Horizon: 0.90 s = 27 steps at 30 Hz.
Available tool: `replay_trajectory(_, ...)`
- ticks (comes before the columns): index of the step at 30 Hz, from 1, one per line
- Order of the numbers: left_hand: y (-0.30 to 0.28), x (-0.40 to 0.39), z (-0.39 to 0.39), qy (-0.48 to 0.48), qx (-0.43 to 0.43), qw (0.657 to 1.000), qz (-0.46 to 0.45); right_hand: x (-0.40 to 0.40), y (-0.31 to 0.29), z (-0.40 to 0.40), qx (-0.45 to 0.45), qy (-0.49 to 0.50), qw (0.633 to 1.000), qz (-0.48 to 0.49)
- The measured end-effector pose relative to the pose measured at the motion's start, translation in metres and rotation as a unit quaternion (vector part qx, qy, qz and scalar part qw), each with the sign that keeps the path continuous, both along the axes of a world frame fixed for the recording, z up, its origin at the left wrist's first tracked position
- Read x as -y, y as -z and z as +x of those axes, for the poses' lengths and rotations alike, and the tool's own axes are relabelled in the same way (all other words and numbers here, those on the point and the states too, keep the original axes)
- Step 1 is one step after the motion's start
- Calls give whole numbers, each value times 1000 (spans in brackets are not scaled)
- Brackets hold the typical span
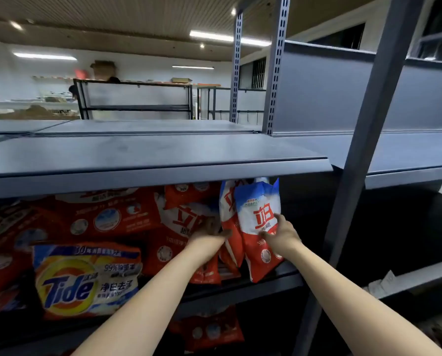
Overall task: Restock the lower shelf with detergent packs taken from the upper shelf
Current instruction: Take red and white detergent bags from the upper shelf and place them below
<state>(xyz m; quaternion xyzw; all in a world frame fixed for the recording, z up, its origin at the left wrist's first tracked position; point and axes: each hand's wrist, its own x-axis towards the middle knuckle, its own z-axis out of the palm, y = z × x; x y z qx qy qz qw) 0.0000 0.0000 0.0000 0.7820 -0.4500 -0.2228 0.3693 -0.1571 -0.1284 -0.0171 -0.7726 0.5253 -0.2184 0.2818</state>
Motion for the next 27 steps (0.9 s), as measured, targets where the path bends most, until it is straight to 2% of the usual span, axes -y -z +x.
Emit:
replay_trajectory(9, 2, 27, -2, -59, 35, 997, 32, 50, 15, 0, 51, 14, 995, 81)
replay_trajectory(13, 5, 32, -4, -107, 76, 991, 31, 72, 29, 3, 122, -20, 982, 146)
replay_trajectory(17, 10, 31, -2, -122, 29, 992, 15, 87, 39, -1, 191, -67, 953, 224)
replay_trajectory(20, 10, 31, -1, -126, 5, 992, 10, 90, 40, -2, 217, -62, 945, 237)
replay_trajectory(24, 7, 31, -4, -141, 10, 990, 11, 97, 34, -3, 188, -99, 943, 257)
replay_trajectory(27, 7, 28, -8, -153, -34, 988, -11, 103, 33, -1, 175, -132, 938, 268)
